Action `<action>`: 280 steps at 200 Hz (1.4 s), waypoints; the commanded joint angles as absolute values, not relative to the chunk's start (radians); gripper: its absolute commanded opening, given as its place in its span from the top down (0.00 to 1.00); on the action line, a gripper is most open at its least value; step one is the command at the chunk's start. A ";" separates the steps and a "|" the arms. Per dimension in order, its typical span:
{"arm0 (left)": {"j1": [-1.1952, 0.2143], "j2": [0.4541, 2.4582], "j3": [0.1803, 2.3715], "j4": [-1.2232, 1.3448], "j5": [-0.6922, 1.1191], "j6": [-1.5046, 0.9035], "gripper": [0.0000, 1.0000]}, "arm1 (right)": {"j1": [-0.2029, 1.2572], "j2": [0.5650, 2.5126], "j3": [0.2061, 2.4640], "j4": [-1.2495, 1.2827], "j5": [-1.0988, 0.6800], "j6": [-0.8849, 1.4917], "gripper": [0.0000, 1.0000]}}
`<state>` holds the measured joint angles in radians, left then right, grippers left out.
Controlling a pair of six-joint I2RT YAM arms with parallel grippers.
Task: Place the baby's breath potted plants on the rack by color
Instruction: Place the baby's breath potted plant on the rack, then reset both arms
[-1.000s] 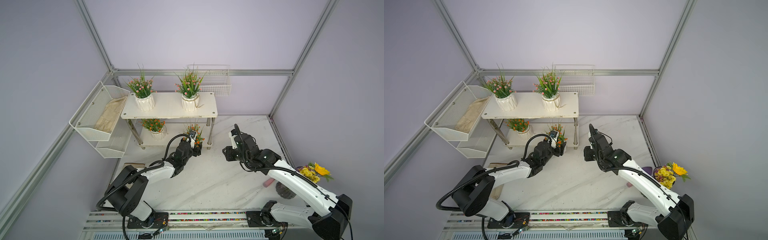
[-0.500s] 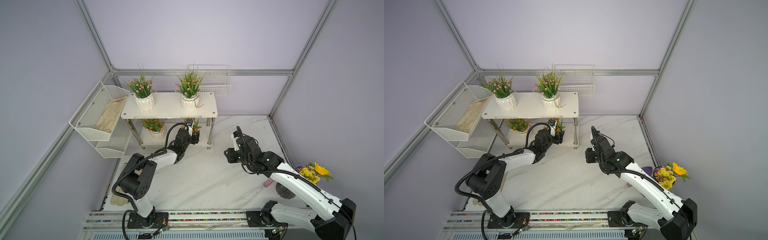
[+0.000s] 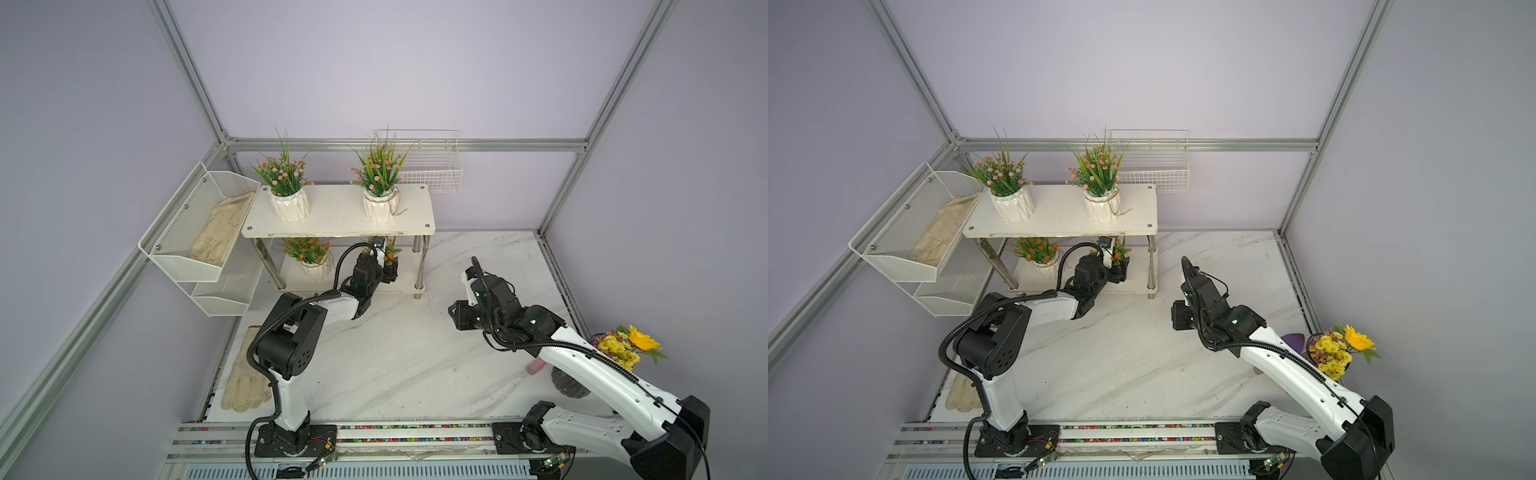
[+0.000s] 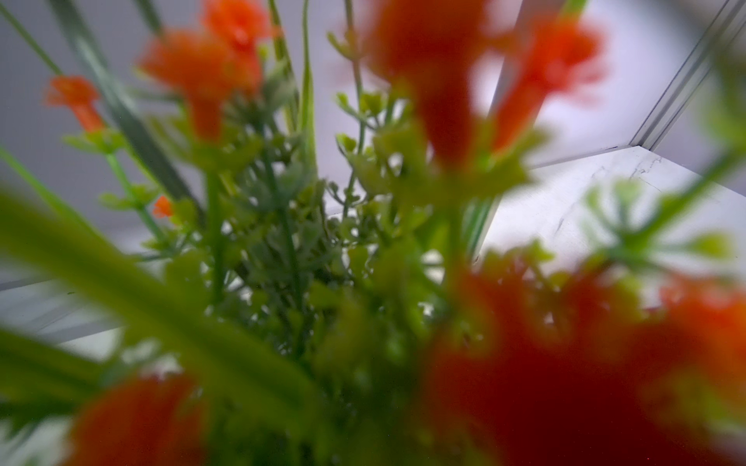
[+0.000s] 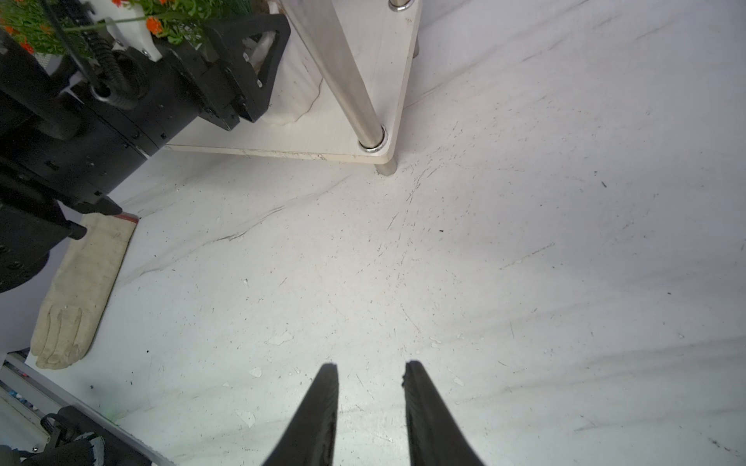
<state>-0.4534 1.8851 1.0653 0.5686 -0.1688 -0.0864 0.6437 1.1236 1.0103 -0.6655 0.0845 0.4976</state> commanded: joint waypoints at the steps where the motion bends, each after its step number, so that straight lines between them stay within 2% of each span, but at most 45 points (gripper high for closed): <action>1: -0.446 1.868 1.123 0.671 -0.164 -0.100 0.23 | 0.640 1.104 1.006 -0.650 0.082 0.515 0.66; 33: -0.446 1.852 1.109 0.641 -0.142 -0.101 0.12 | 0.640 1.112 1.008 -0.636 0.084 0.511 0.59; 49: -0.446 1.838 1.109 0.615 -0.125 -0.103 0.00 | 0.640 1.118 1.009 -0.634 0.090 0.508 0.53; 62: -0.446 1.827 1.108 0.598 -0.117 -0.101 0.00 | 0.640 1.122 1.008 -0.625 0.092 0.506 0.48; 88: -0.446 1.791 1.104 0.555 -0.109 -0.100 0.00 | 0.640 1.128 1.006 -0.610 0.100 0.505 0.43; 172: -0.462 1.517 0.938 0.277 -0.055 -0.156 0.00 | 0.638 1.135 1.001 -0.581 0.141 0.491 0.38; 219: -0.492 1.258 0.734 0.161 -0.127 -0.263 0.00 | 0.620 1.154 0.952 -0.478 0.155 0.504 0.35; 221: -0.495 1.247 0.726 0.155 -0.140 -0.274 0.00 | 0.617 1.157 0.952 -0.474 0.156 0.505 0.31; 224: -0.495 1.231 0.717 0.146 -0.154 -0.290 0.00 | 0.612 1.159 0.949 -0.471 0.156 0.505 0.10; 227: -0.495 1.213 0.707 0.137 -0.164 -0.300 0.00 | 0.608 1.161 0.946 -0.471 0.154 0.505 0.04; 252: -0.504 1.065 0.640 0.082 -0.234 -0.323 0.00 | 0.550 1.142 0.911 -0.366 0.180 0.502 0.03; 280: -0.502 0.935 0.663 -0.041 -0.340 -0.241 0.00 | 0.504 1.107 0.874 -0.288 0.337 0.460 0.03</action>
